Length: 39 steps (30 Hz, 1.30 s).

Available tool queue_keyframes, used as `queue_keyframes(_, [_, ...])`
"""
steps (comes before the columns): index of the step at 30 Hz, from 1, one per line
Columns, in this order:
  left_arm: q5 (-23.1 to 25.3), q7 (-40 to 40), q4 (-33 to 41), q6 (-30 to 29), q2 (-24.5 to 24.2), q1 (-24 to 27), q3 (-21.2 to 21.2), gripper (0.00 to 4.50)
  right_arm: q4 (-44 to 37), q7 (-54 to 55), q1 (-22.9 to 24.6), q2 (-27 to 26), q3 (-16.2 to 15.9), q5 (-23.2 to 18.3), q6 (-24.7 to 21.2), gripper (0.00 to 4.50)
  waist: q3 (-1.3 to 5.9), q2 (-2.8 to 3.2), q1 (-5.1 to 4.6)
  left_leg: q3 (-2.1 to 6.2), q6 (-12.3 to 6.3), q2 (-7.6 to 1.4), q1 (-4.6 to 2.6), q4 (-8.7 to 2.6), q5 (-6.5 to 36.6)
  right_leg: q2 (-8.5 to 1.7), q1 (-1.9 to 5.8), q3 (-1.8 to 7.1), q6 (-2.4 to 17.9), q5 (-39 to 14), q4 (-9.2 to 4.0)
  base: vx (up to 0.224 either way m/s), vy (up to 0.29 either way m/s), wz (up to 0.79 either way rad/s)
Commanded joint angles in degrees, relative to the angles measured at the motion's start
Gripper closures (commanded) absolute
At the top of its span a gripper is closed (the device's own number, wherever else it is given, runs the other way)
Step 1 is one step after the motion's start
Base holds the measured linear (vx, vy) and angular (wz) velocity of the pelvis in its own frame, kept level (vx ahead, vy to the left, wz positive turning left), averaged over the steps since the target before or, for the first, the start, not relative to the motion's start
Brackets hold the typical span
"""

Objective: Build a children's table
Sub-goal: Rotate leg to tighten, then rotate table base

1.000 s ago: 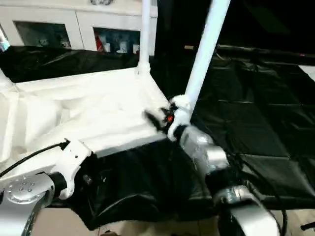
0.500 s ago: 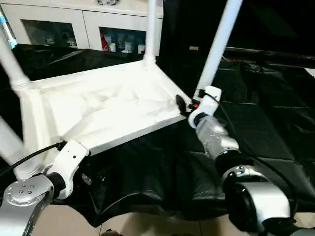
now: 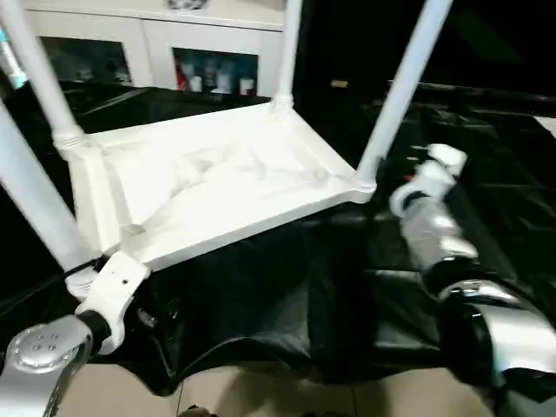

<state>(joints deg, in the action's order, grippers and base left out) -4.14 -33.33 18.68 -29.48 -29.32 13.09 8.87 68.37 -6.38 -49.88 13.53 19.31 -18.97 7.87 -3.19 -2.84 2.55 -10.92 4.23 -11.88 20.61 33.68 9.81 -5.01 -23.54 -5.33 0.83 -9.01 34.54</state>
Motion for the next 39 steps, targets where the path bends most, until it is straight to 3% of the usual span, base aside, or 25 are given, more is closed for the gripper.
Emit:
queue_keyframes(1, [-2.3, -0.4, 0.8, 3.5, 1.0, 2.1, 3.3, 0.04, 0.4, -0.3, 1.2, 0.6, 0.6, -0.1, 0.7, 0.8, 3.41, 1.18, -0.07, 0.81, 0.35, -0.78, -0.32, -3.83, 23.3, -2.35, 1.94, 2.23, 6.7, -23.4, -4.87, 0.0, 0.0, 0.0])
queue_keyframes(3, [-5.5, -2.5, 2.8, 4.5, 2.0, 5.3, 5.7, 0.04, 0.0, -0.9, 2.1, 0.9, 0.7, 0.1, 0.9, 0.8, 3.41, 0.95, -0.27, 0.97, -0.01, -0.79, -0.2, -3.81, 23.6, -2.33, 1.94, 2.16, 6.9, -23.8, -4.78, 0.0, 0.0, 0.0])
queue_keyframes(4, [-7.4, -3.7, 3.8, 4.2, 2.5, 6.4, 6.9, 0.04, -0.2, -1.2, 2.6, 1.0, 0.6, 0.1, 0.9, 0.8, 3.38, 0.33, -0.61, 1.02, -0.25, -0.91, 0.11, -3.88, 23.5, -2.33, 2.05, 2.09, 6.8, -24.3, -4.83, 0.0, 0.0, 0.0])
queue_keyframes(6, [-14.2, -8.2, 7.2, 2.0, 3.5, 9.6, 11.2, 0.04, -1.1, -3.7, 3.9, 0.8, -0.1, 0.5, 0.4, 0.8, 3.45, 0.63, -0.38, 0.9, -0.48, -1.07, -0.22, -3.76, 22.8, -2.33, 1.62, 2.31, 7.5, -23.2, -4.8, 0.0, 0.0, 0.0])
queue_keyframes(8, [-18.4, -11.6, 8.9, -0.1, 2.3, 12.1, 13.6, 0.04, -2.0, -7.4, 5.0, 0.4, -2.0, 1.7, 0.1, 0.8, 3.5, 0.63, -0.41, 0.72, -1.06, -1.07, -0.08, -3.75, 22.4, -1.86, 1.5, 2.39, 8.6, -20.4, -4.39, 0.0, 0.0, 0.0])
queue_keyframes(9, [-18.4, -11.6, 8.9, -0.1, 2.3, 12.1, 13.6, 0.04, -2.0, -7.4, 5.0, 0.4, -2.0, 1.7, 0.1, 0.8, 3.25, 0.07, -0.36, 0.74, -1.58, -1.05, 0.05, -3.81, 23.0, -1.92, 1.51, 2.33, 8.6, -21.5, -4.39, 0.0, 0.0, 0.0])
queue_keyframes(12, [-21.7, -17.5, 8.8, -2.1, -2.4, 16.7, 17.9, 0.04, -5.9, -17.3, 7.7, -0.8, -7.2, 4.0, -1.5, 0.8, 2.79, 0.33, -0.67, 1.08, -1.24, -1.06, 0.0, -4.03, 25.9, -1.96, 1.25, 2.29, 6.5, -27.4, -5.1, 0.0, 0.0, 0.0])
queue_keyframes(13, [-22.7, -18.4, 8.7, -2.9, -3.4, 17.6, 19.1, 0.04, -7.2, -19.7, 8.4, -1.1, -8.4, 4.4, -1.9, 0.8, 2.77, 0.48, -0.63, 1.13, -0.8, -1.15, -0.43, -3.99, 26.5, -1.97, 0.92, 2.47, 6.1, -28.1, -5.28, 0.0, 0.0, 0.0])
queue_keyframes(14, [-22.8, -18.8, 8.6, -2.9, -3.8, 17.9, 19.5, 0.04, -7.7, -20.4, 8.8, -1.2, -8.8, 4.5, -2.1, 0.8, 2.73, 0.45, -0.7, 1.19, -0.67, -1.16, -0.4, -4.08, 26.6, -1.92, 1.02, 2.49, 6.2, -28.0, -5.26, 0.0, 0.0, 0.0])
queue_keyframes(16, [-23.7, -22.1, 6.5, -2.8, -7.1, 20.6, 24.9, 0.04, -14.5, -28.7, 12.7, -2.0, -14.0, 5.2, -4.4, 0.8, 2.5, 0.72, -0.56, 1.35, -0.39, -1.2, -0.53, -4.31, 27.8, -1.92, 0.94, 2.61, 5.8, -29.1, -5.56, 0.0, 0.0, 0.0])
queue_keyframes(18, [-24.2, -22.7, 5.4, -2.9, -7.9, 20.9, 26.7, 0.04, -16.8, -31.0, 13.9, -2.1, -15.3, 5.1, -5.5, 0.8, 2.4, 0.8, -0.68, 1.62, -0.03, -1.27, -0.58, -4.48, 28.5, -1.88, 0.9, 2.72, 5.7, -29.9, -5.65, 0.0, 0.0, 0.0])
queue_keyframes(19, [-24.5, -23.4, 4.1, -2.9, -8.9, 21.0, 28.5, 0.04, -18.8, -33.2, 15.2, -2.0, -16.6, 5.0, -6.3, 0.8, 2.42, 0.84, -0.47, 1.6, 0.29, -1.32, -0.98, -4.42, 29.2, -1.94, 0.65, 2.85, 5.8, -30.0, -5.8, 0.0, 0.0, 0.0])
queue_keyframes(21, [-24.8, -24.4, 1.4, -1.6, -11.3, 21.1, 31.2, 0.04, -21.7, -36.1, 17.1, -1.6, -18.3, 5.4, -7.2, 0.8, 2.2, 0.85, -0.29, 1.74, 0.2, -1.21, -0.89, -4.6, 29.8, -1.95, 0.78, 2.88, 5.4, -31.1, -5.94, 0.0, 0.0, 0.0])
queue_keyframes(24, [-24.6, -23.5, -0.8, -0.5, -12.2, 19.1, 32.5, 0.04, -22.6, -36.4, 17.7, -1.5, -18.2, 5.7, -7.6, 0.8, 2.19, 1.0, -0.24, 2.08, 1.04, -1.4, -1.26, -4.78, 30.8, -2.13, 0.75, 2.83, 5.5, -32.0, -5.98, 0.0, 0.0, 0.0])
queue_keyframes(28, [-24.2, -20.2, -4.9, 3.1, -12.4, 12.2, 33.0, 0.04, -23.8, -32.6, 18.5, -1.7, -17.6, 6.5, -8.2, 0.8, 1.99, 1.39, -0.22, 2.23, 2.19, -1.27, -1.77, -4.86, 33.0, -2.18, 0.68, 2.59, 5.2, -32.9, -6.35, 0.0, 0.0, 0.0])
queue_keyframes(30, [-23.4, -19.0, -6.4, 5.0, -12.2, 9.7, 32.5, 0.04, -24.4, -31.4, 18.7, -1.9, -17.3, 6.5, -8.7, 0.8, 1.7, 1.31, -0.35, 2.6, 2.57, -1.2, -1.93, -4.98, 35.1, -2.24, 0.9, 2.06, 4.0, -35.9, -6.81, 0.0, 0.0, 0.0])
queue_keyframes(33, [-23.2, -16.2, -8.0, 7.4, -10.5, 4.8, 31.2, 0.04, -26.2, -30.9, 19.6, -2.1, -17.5, 6.3, -9.8, 0.8, 1.61, 1.54, -0.75, 2.89, 2.87, -1.03, -2.77, -4.74, 37.7, -2.23, 0.86, 1.19, 2.6, -38.8, -7.84, 0.0, 0.0, 0.0])
queue_keyframes(34, [-22.5, -14.5, -8.4, 8.4, -9.5, 2.5, 30.0, 0.04, -26.8, -30.5, 19.9, -2.3, -17.5, 6.6, -10.1, 0.8, 1.86, 1.84, -0.76, 3.24, 3.0, -1.16, -3.01, -4.93, 38.3, -2.26, 1.54, 0.61, 2.4, -37.4, -8.0, 0.0, 0.0, 0.0])
queue_keyframes(36, [-22.2, -13.6, -8.3, 8.7, -8.8, 1.4, 29.2, 0.04, -26.9, -30.1, 20.0, -2.5, -17.4, 6.7, -10.1, 0.8, 1.72, 1.78, -1.03, 3.65, 3.31, -1.41, -2.54, -5.33, 39.4, -2.45, 1.95, 0.46, 3.0, -36.5, -7.65, 0.0, 0.0, 0.0])
queue_keyframes(39, [-22.4, -10.4, -7.6, 8.7, -5.5, -2.4, 26.3, 0.04, -27.1, -28.4, 20.3, -2.9, -17.4, 7.1, -10.0, 0.8, 1.59, 2.31, -1.29, 3.95, 3.88, -1.72, -2.89, -5.77, 42.4, -2.22, 2.5, -0.65, 2.9, -35.7, -7.92, 0.0, 0.0, 0.0])
